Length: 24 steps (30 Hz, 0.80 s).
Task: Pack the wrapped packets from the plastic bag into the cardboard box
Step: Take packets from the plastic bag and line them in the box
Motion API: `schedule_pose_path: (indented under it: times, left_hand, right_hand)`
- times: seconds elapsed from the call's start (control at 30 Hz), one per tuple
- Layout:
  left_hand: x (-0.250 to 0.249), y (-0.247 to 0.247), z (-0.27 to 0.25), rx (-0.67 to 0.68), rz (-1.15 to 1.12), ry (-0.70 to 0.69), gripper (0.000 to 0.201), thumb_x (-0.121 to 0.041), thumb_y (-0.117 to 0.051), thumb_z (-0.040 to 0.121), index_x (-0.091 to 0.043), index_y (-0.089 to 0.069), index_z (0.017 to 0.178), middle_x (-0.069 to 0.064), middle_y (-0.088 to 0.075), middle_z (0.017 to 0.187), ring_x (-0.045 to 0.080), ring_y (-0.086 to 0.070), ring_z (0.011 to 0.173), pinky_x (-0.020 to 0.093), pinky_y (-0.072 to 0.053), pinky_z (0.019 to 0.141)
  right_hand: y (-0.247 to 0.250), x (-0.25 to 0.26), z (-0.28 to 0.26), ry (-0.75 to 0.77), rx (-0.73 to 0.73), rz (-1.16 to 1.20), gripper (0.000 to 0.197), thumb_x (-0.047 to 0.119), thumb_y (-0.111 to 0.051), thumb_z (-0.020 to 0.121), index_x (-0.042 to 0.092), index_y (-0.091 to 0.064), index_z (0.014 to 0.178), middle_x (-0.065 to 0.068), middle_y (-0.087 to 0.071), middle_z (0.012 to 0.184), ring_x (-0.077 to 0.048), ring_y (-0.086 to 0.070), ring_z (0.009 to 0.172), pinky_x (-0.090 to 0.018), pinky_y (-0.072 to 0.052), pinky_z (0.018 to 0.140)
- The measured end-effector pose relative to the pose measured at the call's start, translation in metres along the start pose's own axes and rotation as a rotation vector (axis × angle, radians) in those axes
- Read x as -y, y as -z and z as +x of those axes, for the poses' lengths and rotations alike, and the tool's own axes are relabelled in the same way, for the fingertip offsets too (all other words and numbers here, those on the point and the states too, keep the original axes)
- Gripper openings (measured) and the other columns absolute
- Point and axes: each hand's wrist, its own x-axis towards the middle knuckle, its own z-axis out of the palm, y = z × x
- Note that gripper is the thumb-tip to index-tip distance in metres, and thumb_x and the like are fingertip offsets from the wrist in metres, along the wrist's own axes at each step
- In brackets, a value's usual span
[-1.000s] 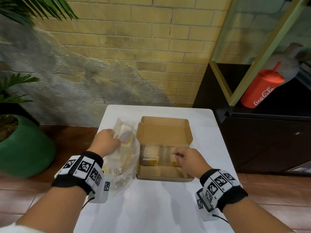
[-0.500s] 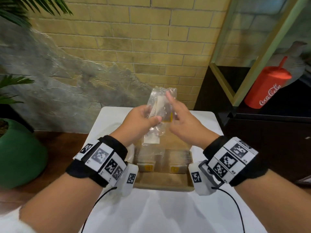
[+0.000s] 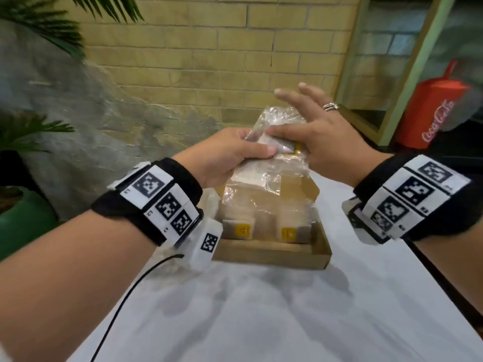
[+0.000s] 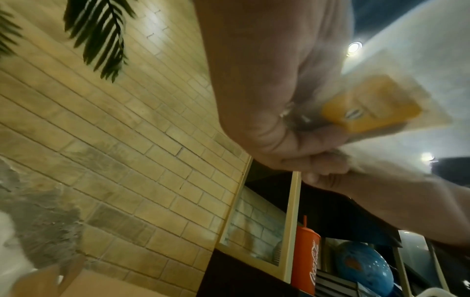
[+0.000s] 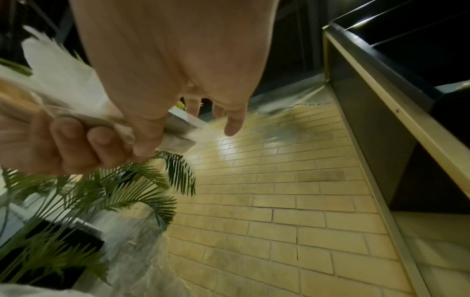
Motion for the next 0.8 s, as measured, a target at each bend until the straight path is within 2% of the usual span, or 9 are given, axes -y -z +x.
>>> schedule_pose_path:
  times: [0.13,0.23,0.3,0.47,0.53,0.57,0.63,0.73,0.8]
  left_hand:
    - [-0.005,-0.018,-0.041,-0.099,-0.006,0.054,0.027,-0.003,-0.058,0.087,-0.011,-0.055,0.113,0.005,-0.069,0.076,0.010,-0.066,0.055,0.020,-0.054,0.051]
    - [-0.009,-0.027,-0.069,-0.289,0.062,0.038,0.062,-0.005,-0.068,0.081,-0.012,-0.037,0.135,0.008,-0.068,0.079,0.010,-0.065,0.050,0.020,-0.051,0.046]
    - [-0.012,-0.032,-0.083,-0.340,0.042,0.023,0.065,-0.004,-0.066,0.083,-0.013,-0.033,0.138,0.009,-0.068,0.078,0.011,-0.064,0.048,0.021,-0.052,0.047]
    - [-0.018,-0.037,-0.101,-0.527,0.060,-0.067,0.037,0.005,-0.047,0.092,-0.012,-0.048,0.126,0.009,-0.058,0.093,0.012,-0.055,0.064,0.023,-0.050,0.060]
    - [-0.017,-0.035,-0.102,-0.579,0.052,-0.118,0.037,0.009,-0.039,0.092,-0.011,-0.054,0.120,0.003,-0.051,0.085,0.014,-0.050,0.070,0.030,-0.048,0.075]
    - [-0.016,-0.035,-0.103,-0.596,0.054,-0.122,0.038,0.011,-0.035,0.092,-0.010,-0.056,0.115,0.002,-0.049,0.082,0.016,-0.047,0.072,0.034,-0.046,0.079]
    - [-0.015,-0.035,-0.103,-0.625,0.038,-0.123,0.039,0.012,-0.028,0.091,-0.010,-0.057,0.102,0.004,-0.048,0.082,0.016,-0.047,0.072,0.033,-0.047,0.074]
    - [-0.016,-0.036,-0.099,-0.665,-0.051,-0.135,0.040,0.016,-0.022,0.089,-0.009,-0.053,0.089,0.007,-0.050,0.087,0.016,-0.052,0.070,0.026,-0.050,0.063]
    - [-0.017,-0.037,-0.093,-0.704,-0.093,-0.143,0.042,0.018,-0.022,0.086,-0.010,-0.052,0.083,0.006,-0.051,0.086,0.017,-0.053,0.071,0.033,-0.052,0.076]
  right_hand:
    - [0.023,0.040,-0.015,-0.129,0.157,0.152,0.043,0.003,-0.058,0.084,0.022,-0.061,0.122,-0.003,-0.058,0.125,-0.027,-0.052,0.114,-0.042,-0.045,0.091]
    - [0.036,0.064,-0.030,-0.182,0.178,0.121,0.032,0.010,-0.055,0.088,0.023,-0.062,0.116,-0.003,-0.063,0.111,-0.026,-0.057,0.103,-0.042,-0.048,0.082]
    - [0.041,0.074,-0.037,-0.245,0.154,0.110,0.023,0.017,-0.054,0.090,0.022,-0.062,0.112,-0.002,-0.065,0.107,-0.026,-0.058,0.100,-0.040,-0.048,0.081]
    - [0.050,0.088,-0.049,-0.471,0.156,0.320,0.008,0.026,-0.053,0.091,0.026,-0.057,0.084,-0.002,-0.063,0.090,-0.027,-0.059,0.090,-0.039,-0.048,0.078]
    - [0.052,0.089,-0.051,-0.587,0.134,0.500,0.006,0.024,-0.058,0.088,0.023,-0.059,0.093,-0.001,-0.063,0.093,-0.023,-0.059,0.091,-0.039,-0.050,0.080]
    - [0.054,0.090,-0.051,-0.637,0.115,0.596,0.017,0.022,-0.061,0.086,0.021,-0.057,0.103,0.000,-0.063,0.094,-0.021,-0.060,0.091,-0.037,-0.050,0.079]
    - [0.056,0.092,-0.052,-0.710,0.094,0.740,0.032,0.019,-0.064,0.086,0.021,-0.051,0.114,0.004,-0.060,0.089,-0.017,-0.060,0.085,-0.030,-0.049,0.067]
    - [0.057,0.092,-0.052,-0.765,0.057,0.860,0.028,0.017,-0.063,0.087,0.020,-0.049,0.112,0.004,-0.059,0.085,-0.011,-0.058,0.071,-0.022,-0.045,0.053]
    - [0.057,0.087,-0.051,-0.772,0.029,0.909,0.021,0.016,-0.063,0.088,0.018,-0.053,0.107,0.003,-0.059,0.081,-0.009,-0.055,0.064,-0.020,-0.044,0.051]
